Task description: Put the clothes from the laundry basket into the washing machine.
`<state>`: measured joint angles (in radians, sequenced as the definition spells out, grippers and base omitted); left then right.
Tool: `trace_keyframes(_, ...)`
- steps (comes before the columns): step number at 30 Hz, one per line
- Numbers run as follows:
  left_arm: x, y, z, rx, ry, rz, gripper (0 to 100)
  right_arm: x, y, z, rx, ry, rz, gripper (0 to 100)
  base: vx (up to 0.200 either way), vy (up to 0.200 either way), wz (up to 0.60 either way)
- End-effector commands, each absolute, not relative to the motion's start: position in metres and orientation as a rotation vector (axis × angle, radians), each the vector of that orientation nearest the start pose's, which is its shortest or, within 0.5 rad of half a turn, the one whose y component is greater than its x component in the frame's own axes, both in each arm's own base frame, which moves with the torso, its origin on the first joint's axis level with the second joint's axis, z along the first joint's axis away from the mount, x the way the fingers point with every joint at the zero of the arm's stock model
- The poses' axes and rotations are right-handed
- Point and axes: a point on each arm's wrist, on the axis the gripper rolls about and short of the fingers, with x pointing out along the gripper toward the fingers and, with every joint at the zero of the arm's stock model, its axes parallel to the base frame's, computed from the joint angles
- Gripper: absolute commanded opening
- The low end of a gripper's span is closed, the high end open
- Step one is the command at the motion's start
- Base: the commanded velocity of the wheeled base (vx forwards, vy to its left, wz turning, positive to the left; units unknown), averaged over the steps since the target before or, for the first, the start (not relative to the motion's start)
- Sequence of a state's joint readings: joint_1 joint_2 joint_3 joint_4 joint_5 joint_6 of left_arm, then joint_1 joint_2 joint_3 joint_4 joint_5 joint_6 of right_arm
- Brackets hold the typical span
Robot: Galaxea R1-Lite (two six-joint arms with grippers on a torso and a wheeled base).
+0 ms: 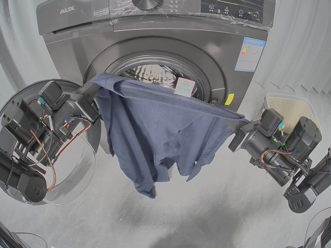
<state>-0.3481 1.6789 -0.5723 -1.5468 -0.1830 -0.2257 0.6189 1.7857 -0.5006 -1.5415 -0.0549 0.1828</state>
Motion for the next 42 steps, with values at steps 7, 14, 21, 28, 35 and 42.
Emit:
trace_keyframes(7,0.252,-0.093,0.224,-0.257,-0.4,-0.563,0,0.232,0.168,0.174,0.264,-0.2,0.592,0,0.0,0.0,0.0)
trace_keyframes(14,0.254,-0.097,0.222,-0.252,-0.396,-0.575,0,0.228,0.162,0.184,0.273,-0.236,0.587,0,0.0,0.0,0.0)
trace_keyframes(21,0.249,-0.098,0.219,-0.242,-0.378,-0.635,0,0.225,0.165,0.18,0.272,-0.215,0.601,0,0.0,0.0,0.0)
trace_keyframes(28,0.235,-0.124,0.218,-0.255,-0.36,-0.765,0,0.204,0.185,0.146,0.25,-0.062,0.688,0,0.0,0.0,0.0)
trace_keyframes(35,0.229,-0.138,0.222,-0.268,-0.37,-0.814,0,0.202,0.223,0.101,0.205,0.091,0.763,100,0.0,0.0,0.0)
trace_keyframes(42,0.227,-0.141,0.223,-0.26,-0.377,-0.823,0,0.182,0.236,0.079,0.163,0.185,0.831,100,0.0,0.0,0.0)
